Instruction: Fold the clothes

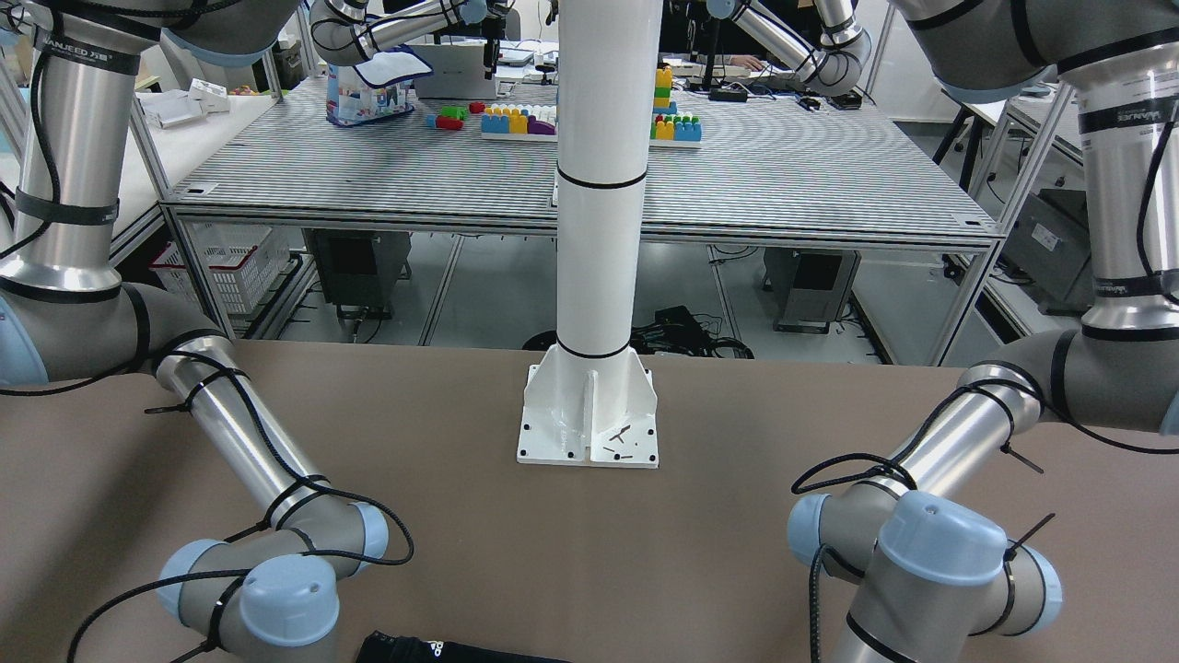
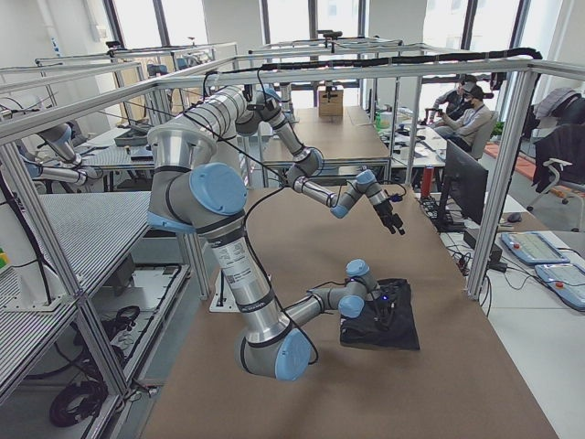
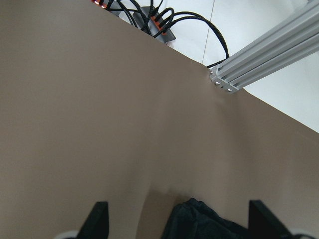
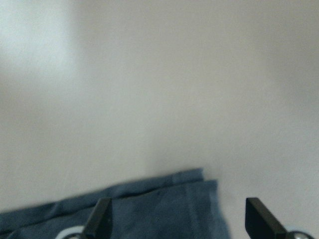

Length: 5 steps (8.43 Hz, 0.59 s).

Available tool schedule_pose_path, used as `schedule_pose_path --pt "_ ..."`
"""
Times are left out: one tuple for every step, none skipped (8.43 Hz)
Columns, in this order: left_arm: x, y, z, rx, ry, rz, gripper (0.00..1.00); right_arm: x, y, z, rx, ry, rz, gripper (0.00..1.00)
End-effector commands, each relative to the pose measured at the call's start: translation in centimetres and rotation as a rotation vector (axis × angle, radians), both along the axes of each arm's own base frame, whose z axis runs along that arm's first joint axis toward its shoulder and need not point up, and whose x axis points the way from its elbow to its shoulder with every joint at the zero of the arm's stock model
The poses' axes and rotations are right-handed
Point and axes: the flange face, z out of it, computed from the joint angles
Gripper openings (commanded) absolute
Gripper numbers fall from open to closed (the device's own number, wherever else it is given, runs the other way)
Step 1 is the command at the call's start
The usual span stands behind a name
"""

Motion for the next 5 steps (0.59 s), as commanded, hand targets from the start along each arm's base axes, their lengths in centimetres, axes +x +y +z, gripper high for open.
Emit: schedule_pose_path --pt "-0.5 0.1 -0.2 0.004 0.005 0.002 1.00 7.0 -3.6 1.9 0.022 0.043 -0.065 0.94" --pt "-1.7 -0.5 0.7 -0.004 -0.003 -0.011 1.00 10.9 -5.1 1.7 0.037 0.032 -0.124 0.94" --pt "-4.4 -0.7 2.5 0.047 -0.059 0.023 1.00 15.3 -5.6 4.3 0.055 0.046 -0.224 0.94" --pt "-7.7 -0.1 6.4 0.122 -0.162 0.057 1.00 20.1 -5.6 8.0 0.093 0.090 -0.323 0.94" --pt "-12.0 0.1 10.5 0.141 -0.239 0.051 1.00 25.8 -4.9 12.7 0.167 0.183 -0.440 0.94"
